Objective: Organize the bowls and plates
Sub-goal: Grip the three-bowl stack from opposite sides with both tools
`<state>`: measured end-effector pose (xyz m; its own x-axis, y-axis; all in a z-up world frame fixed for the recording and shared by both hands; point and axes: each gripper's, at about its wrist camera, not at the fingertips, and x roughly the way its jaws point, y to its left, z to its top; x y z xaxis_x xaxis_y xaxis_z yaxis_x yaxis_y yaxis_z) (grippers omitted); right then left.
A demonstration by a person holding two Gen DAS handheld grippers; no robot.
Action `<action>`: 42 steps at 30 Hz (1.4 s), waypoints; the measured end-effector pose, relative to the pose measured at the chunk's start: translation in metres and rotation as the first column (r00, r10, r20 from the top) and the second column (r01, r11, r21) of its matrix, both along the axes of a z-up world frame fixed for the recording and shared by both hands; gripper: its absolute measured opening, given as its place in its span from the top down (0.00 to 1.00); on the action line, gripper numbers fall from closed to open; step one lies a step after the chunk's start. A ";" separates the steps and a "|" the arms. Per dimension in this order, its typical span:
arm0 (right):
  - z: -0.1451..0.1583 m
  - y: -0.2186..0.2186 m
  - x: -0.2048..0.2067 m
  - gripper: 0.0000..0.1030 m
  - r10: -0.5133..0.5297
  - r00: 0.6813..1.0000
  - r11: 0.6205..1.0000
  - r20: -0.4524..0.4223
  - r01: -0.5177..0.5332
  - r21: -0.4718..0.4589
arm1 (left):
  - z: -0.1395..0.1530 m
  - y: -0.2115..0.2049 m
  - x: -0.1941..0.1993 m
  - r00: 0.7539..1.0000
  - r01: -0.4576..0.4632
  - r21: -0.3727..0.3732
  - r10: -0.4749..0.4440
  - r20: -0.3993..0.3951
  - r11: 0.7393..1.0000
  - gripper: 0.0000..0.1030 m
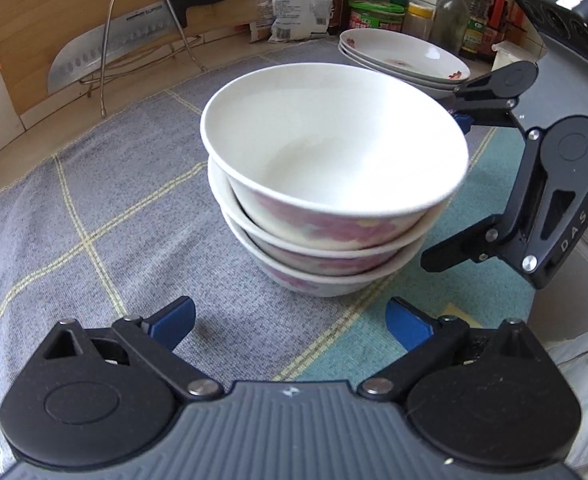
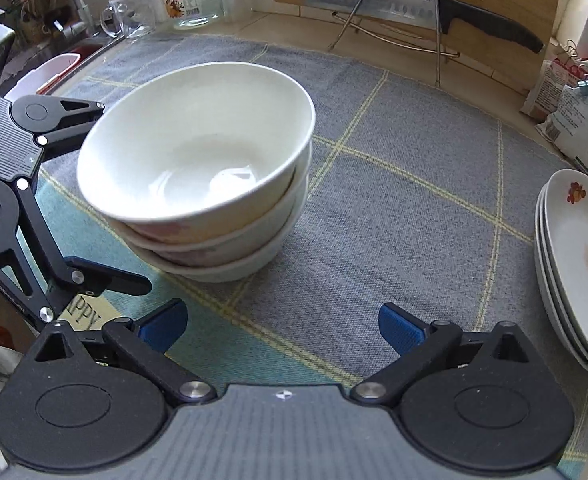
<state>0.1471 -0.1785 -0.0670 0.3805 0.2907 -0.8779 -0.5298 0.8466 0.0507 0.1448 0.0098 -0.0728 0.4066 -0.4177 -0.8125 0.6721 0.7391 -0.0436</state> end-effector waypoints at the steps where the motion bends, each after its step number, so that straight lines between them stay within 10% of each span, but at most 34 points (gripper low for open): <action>1: -0.004 -0.002 0.002 0.00 0.013 1.000 1.000 -0.001 -0.013 0.005 | -0.002 -0.001 0.000 1.000 -0.013 0.008 0.013 -0.005 1.000 0.02; 20: -0.019 -0.010 -0.008 0.00 0.129 0.988 0.992 0.087 -0.129 -0.003 | -0.005 -0.006 -0.007 0.998 -0.044 0.025 0.043 0.042 0.999 0.00; 32: -0.016 0.005 -0.005 0.00 0.079 0.993 0.997 0.090 -0.077 -0.029 | -0.009 0.006 -0.002 0.985 0.131 -0.032 -0.127 0.113 0.991 0.00; 42: 0.000 0.022 -0.004 0.01 0.261 0.957 0.965 0.129 -0.262 -0.004 | 0.006 0.017 0.017 0.931 0.343 -0.084 -0.326 0.165 0.936 0.03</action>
<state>0.1432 -0.1569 -0.0667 0.3978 0.4063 -0.8226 -0.7353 0.6774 -0.0210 0.1617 0.0264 -0.0664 0.3388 -0.6329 -0.6962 0.8844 0.4667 0.0061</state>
